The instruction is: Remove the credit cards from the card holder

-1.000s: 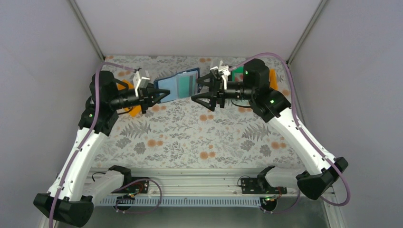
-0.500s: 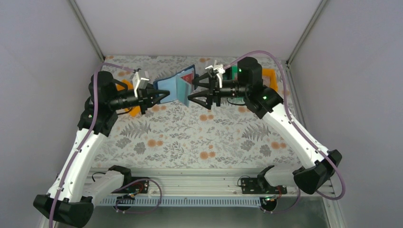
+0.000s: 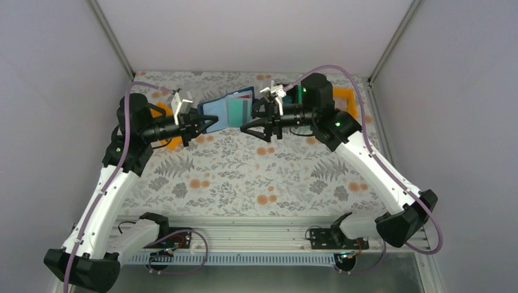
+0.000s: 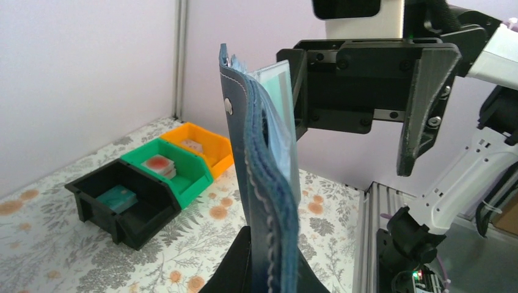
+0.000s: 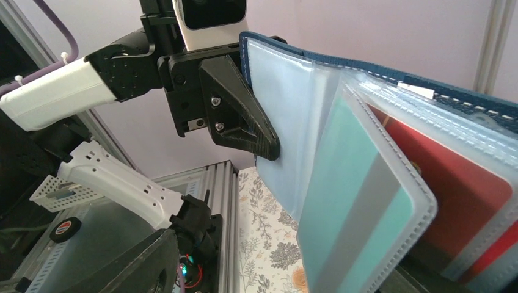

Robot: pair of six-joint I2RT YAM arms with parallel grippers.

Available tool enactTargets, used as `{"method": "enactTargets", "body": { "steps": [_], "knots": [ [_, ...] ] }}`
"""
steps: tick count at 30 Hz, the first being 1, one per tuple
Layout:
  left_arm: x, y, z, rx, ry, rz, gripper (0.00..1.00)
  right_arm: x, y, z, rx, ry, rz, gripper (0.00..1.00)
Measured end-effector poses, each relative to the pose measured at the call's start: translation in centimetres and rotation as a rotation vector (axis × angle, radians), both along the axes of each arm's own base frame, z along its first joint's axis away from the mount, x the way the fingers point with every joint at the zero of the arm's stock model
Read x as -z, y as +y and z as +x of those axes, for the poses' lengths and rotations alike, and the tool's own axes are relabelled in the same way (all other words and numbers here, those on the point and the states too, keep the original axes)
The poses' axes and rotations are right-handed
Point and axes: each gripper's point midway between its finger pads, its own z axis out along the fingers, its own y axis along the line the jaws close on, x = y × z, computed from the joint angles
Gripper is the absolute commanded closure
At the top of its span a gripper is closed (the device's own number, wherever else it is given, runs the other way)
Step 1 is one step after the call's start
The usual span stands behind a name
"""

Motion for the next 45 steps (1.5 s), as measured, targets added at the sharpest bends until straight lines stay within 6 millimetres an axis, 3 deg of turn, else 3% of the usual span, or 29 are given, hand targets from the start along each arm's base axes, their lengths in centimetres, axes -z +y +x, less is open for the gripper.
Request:
{"method": "enactTargets", "body": {
  "steps": [9, 13, 18, 29, 33, 40, 45],
  "knots": [
    [0.4, 0.3, 0.7, -0.044, 0.010, 0.005, 0.98, -0.3, 0.3, -0.8, 0.002, 0.015, -0.002, 0.34],
    [0.4, 0.3, 0.8, -0.048, 0.012, 0.005, 0.98, -0.1, 1.5, -1.6, -0.037, 0.027, -0.009, 0.32],
    [0.6, 0.2, 0.8, -0.044, 0.020, -0.001, 0.98, -1.1, 2.8, -2.2, -0.069, 0.008, 0.004, 0.32],
    [1.2, 0.0, 0.6, -0.001, 0.066, -0.048, 0.98, -1.6, 7.0, -1.9, -0.085, -0.032, -0.035, 0.32],
    [0.7, -0.2, 0.0, 0.046, 0.069, -0.087, 0.98, -2.9, 6.0, -2.9, -0.095, -0.080, -0.028, 0.33],
    [-0.8, -0.5, -1.7, 0.133, 0.009, -0.125, 0.98, -6.7, 1.6, -4.0, -0.048, -0.157, 0.039, 0.44],
    [-1.5, -0.6, -2.8, 0.181, -0.046, -0.126, 0.98, -5.3, 0.8, -3.3, -0.026, -0.101, 0.016, 0.53]
  ]
}}
